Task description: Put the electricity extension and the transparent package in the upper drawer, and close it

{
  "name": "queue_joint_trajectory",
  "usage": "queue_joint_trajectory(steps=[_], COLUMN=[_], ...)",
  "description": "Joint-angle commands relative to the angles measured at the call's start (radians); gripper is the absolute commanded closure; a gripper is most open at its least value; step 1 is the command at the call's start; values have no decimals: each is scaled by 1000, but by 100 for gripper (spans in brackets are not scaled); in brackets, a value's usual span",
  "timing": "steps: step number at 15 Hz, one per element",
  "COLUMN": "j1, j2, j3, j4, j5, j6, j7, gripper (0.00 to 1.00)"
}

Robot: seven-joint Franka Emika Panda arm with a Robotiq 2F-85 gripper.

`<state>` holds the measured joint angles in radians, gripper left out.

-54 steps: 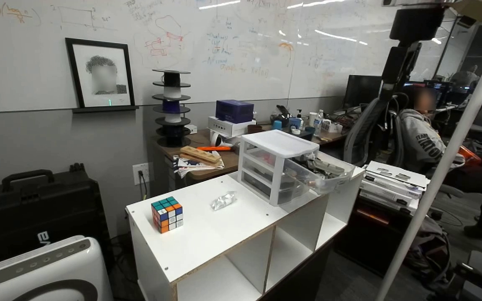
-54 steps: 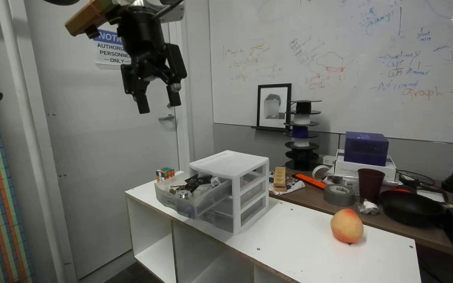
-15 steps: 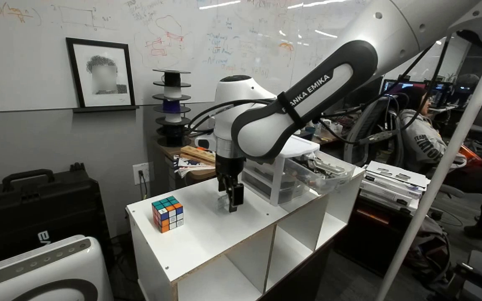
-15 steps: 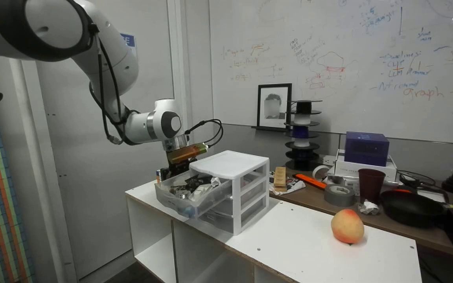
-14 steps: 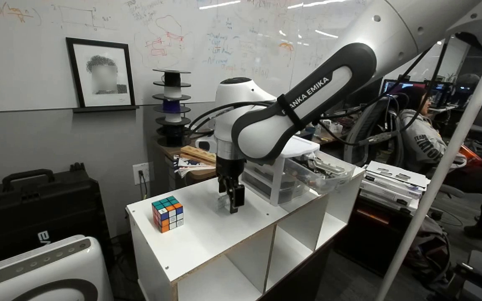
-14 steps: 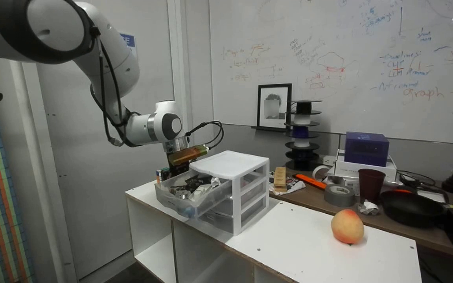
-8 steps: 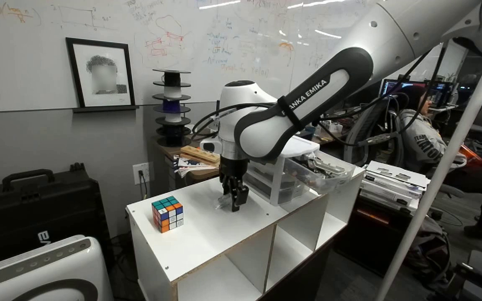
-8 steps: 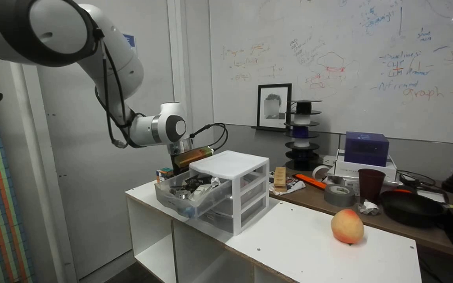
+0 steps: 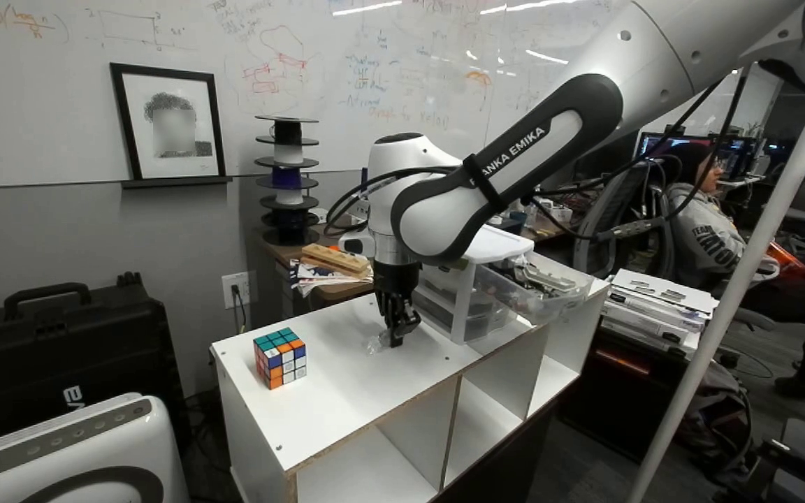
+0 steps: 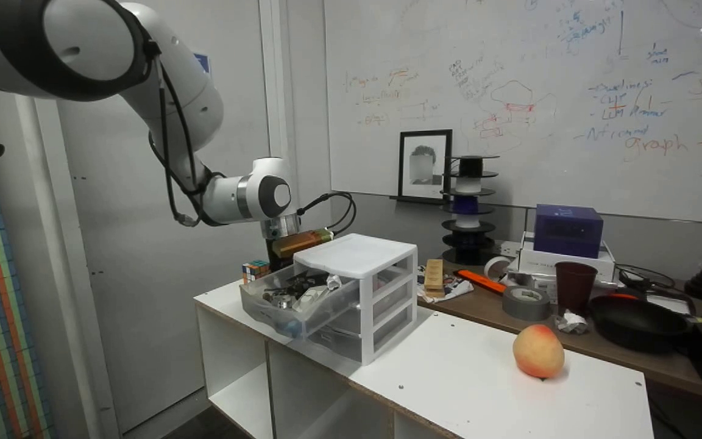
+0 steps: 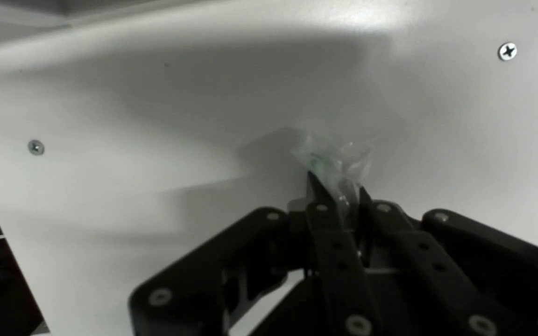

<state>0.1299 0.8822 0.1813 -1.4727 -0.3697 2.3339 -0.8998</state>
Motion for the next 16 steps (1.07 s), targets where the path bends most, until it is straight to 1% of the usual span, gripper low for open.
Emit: queue_joint_trajectory(steps=[1,2,3,4,5,6,9,10,13,16], j1=[30,31,32,32,27,26,28,32,50,52], j2=[-46,-61,-85,-108,-141,-171,-279,-315,-412,-508], j3=[-51,-53,-49,-46,-36,-29,-18,-18,-32,-53], j4=[-20,-25,-32,-40,-55,-65,-110,-129,-180,-260], j5=[9,11,20,25,37,45,67,66,41,0], j6=[-70,-83,-97,-109,-119,-126,-133,-130,-153,-150], j7=[80,99,122,146,171,195,264,290,398,503], gripper=[85,83,84,82,84,83,84,85,84,86])
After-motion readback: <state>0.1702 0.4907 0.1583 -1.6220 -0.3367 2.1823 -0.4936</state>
